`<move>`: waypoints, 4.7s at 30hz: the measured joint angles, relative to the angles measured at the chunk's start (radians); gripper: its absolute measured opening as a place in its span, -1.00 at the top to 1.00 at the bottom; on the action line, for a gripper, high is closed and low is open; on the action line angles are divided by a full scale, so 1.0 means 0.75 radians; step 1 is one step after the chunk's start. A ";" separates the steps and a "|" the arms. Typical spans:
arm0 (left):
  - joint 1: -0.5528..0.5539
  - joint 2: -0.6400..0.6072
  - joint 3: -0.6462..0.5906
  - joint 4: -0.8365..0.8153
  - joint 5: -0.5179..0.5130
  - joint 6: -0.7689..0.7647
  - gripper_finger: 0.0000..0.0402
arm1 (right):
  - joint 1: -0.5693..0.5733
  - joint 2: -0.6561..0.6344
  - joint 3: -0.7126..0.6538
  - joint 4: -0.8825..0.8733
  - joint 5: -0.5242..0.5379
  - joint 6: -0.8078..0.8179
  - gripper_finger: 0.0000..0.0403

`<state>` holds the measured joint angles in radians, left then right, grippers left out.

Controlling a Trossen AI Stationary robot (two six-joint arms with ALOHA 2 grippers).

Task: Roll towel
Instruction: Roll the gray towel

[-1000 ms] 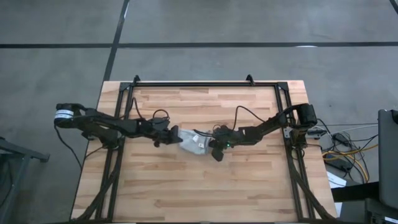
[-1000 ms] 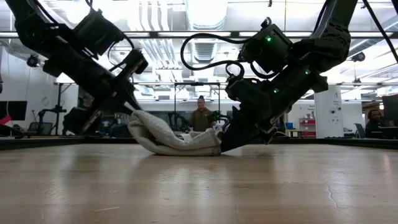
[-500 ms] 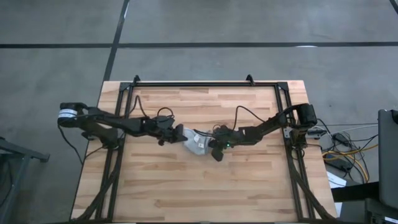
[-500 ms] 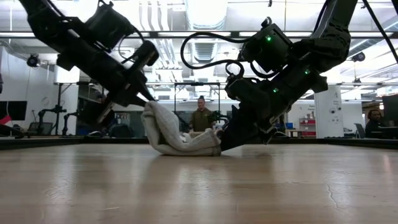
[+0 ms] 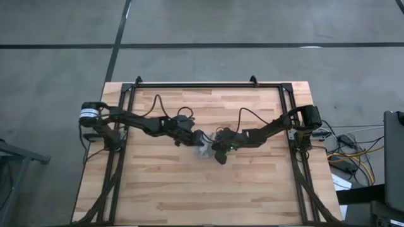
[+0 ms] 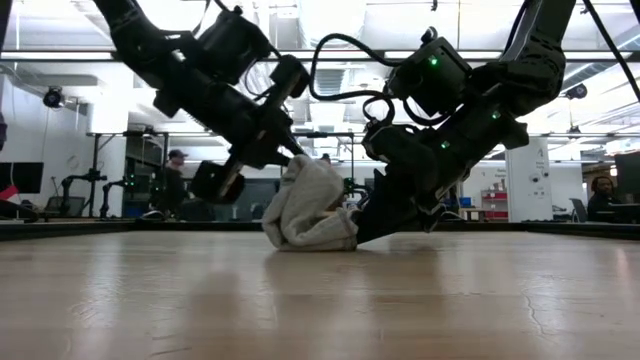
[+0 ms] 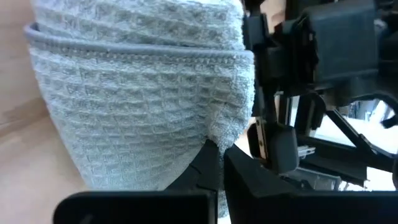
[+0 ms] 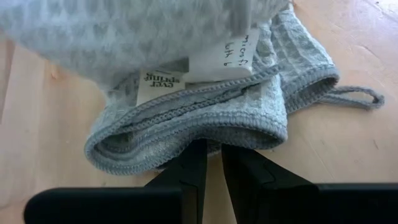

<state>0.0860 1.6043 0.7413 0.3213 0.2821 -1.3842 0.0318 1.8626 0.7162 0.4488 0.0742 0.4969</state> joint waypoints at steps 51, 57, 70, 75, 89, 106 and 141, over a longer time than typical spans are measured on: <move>0.003 0.045 0.012 0.039 0.017 0.219 0.38 | 0.050 -0.039 0.000 0.019 0.191 0.102 0.75; 0.003 0.045 0.013 0.039 0.016 0.244 0.38 | 0.071 -0.115 0.000 0.000 0.290 0.097 0.75; 0.003 0.045 0.023 0.040 0.010 0.272 0.38 | 0.086 -0.279 -0.007 -0.063 0.362 -0.009 0.75; 0.004 0.045 0.023 0.040 0.010 0.283 0.38 | 0.085 -0.352 -0.007 -0.063 0.356 -0.056 0.75; 0.004 0.045 0.024 0.061 0.011 0.284 0.38 | 0.078 -0.211 0.020 0.156 0.284 -0.120 0.75; 0.004 0.045 0.024 0.092 0.011 0.307 0.38 | 0.049 -0.120 0.045 0.154 0.283 -0.036 0.75; 0.014 -0.301 0.010 -0.080 -0.155 0.706 0.39 | 0.055 -0.030 0.063 -0.078 0.203 0.107 0.75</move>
<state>0.0967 1.3784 0.7491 0.2610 0.1657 -0.8548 0.0727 1.8403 0.7635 0.3907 0.2268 0.5770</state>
